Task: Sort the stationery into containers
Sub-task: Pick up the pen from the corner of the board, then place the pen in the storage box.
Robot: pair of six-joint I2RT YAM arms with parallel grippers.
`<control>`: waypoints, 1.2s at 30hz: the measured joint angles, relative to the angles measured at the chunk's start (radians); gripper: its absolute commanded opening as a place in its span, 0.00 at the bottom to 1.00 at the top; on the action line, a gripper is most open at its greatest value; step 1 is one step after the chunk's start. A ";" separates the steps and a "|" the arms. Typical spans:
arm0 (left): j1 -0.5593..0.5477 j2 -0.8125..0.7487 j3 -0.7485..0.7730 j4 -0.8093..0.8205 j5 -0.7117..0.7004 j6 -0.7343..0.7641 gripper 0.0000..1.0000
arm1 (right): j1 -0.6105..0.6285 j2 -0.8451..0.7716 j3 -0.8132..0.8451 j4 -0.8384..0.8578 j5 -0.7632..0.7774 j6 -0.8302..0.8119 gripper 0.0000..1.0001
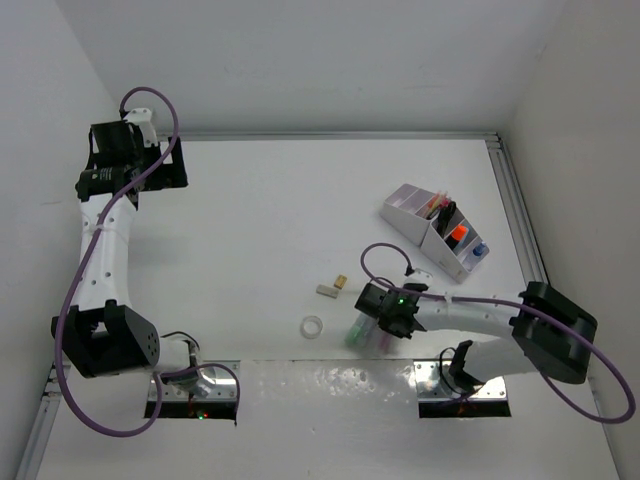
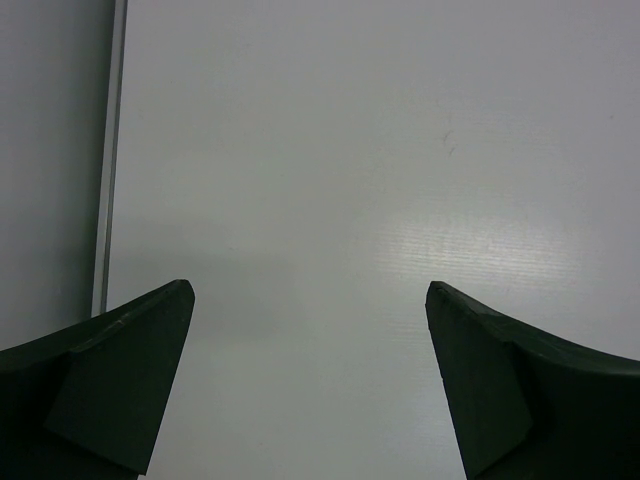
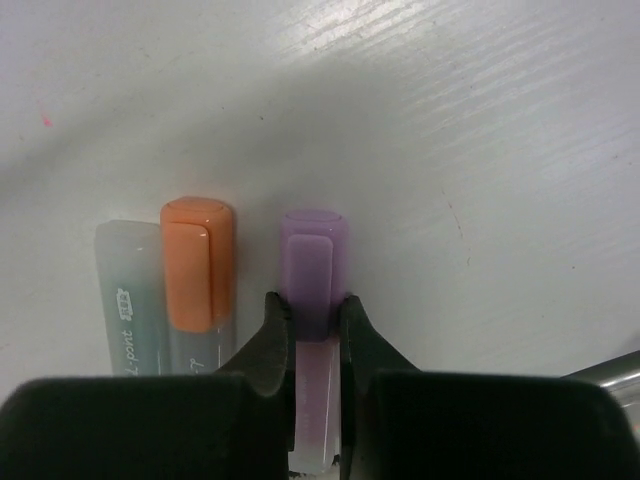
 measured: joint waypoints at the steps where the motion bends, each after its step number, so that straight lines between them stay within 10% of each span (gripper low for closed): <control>1: 0.000 0.000 0.000 0.000 -0.002 0.000 1.00 | -0.002 -0.003 0.003 -0.005 0.001 -0.004 0.00; 11: 0.000 0.000 0.000 -0.001 -0.006 0.000 1.00 | -0.142 -0.134 0.257 -0.185 0.223 -0.289 0.00; 23: 0.000 0.013 0.013 -0.003 -0.025 0.000 1.00 | -0.726 -0.222 0.287 0.297 0.396 -0.867 0.00; 36: 0.007 0.060 0.013 -0.002 -0.037 0.001 1.00 | -0.840 -0.203 0.106 0.668 0.403 -1.048 0.00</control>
